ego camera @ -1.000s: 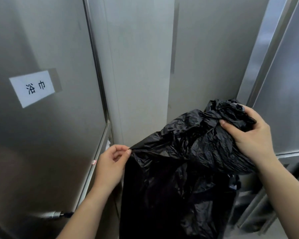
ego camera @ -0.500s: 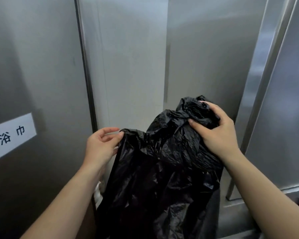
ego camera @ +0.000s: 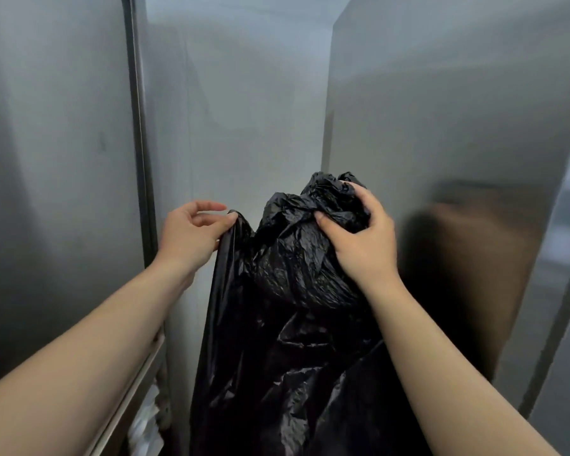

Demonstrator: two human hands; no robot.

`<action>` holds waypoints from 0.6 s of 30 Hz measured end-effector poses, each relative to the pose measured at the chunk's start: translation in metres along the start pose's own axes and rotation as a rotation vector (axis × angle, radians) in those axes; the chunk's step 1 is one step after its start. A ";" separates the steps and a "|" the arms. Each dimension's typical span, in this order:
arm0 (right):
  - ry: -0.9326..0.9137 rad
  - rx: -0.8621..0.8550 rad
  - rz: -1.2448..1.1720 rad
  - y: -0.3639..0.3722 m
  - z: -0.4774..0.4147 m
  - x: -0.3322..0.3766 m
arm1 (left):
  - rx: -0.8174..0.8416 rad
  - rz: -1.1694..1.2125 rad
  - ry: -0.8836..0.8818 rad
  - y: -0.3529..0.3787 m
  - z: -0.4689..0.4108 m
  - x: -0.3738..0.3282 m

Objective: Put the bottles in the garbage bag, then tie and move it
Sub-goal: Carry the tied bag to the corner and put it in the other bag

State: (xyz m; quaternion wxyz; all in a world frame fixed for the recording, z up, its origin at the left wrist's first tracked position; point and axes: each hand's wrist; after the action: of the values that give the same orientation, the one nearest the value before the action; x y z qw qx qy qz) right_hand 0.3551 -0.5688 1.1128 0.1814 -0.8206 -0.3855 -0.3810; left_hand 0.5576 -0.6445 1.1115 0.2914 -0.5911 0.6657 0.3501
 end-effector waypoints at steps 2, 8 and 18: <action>-0.008 0.029 0.007 0.014 -0.022 -0.006 | -0.036 -0.005 0.015 0.009 -0.021 0.007; -0.039 0.006 0.067 0.042 -0.046 -0.048 | -0.051 -0.199 0.092 0.008 -0.051 0.040; 0.175 0.198 0.200 0.098 -0.034 -0.153 | 0.076 -0.429 -0.034 -0.018 -0.034 0.166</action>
State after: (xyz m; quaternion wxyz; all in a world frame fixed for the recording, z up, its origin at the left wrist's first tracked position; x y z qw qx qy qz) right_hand 0.3512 -0.7270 1.0168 0.3313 -0.7968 -0.3203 -0.3909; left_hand 0.5548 -0.7701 0.9962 0.3924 -0.7019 0.5323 0.2647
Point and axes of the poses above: each hand's wrist, its own z-axis away from the middle knuckle, its own y-axis out of the palm, x = y × z, and after that the axes turned 8 degrees about y, right-handed
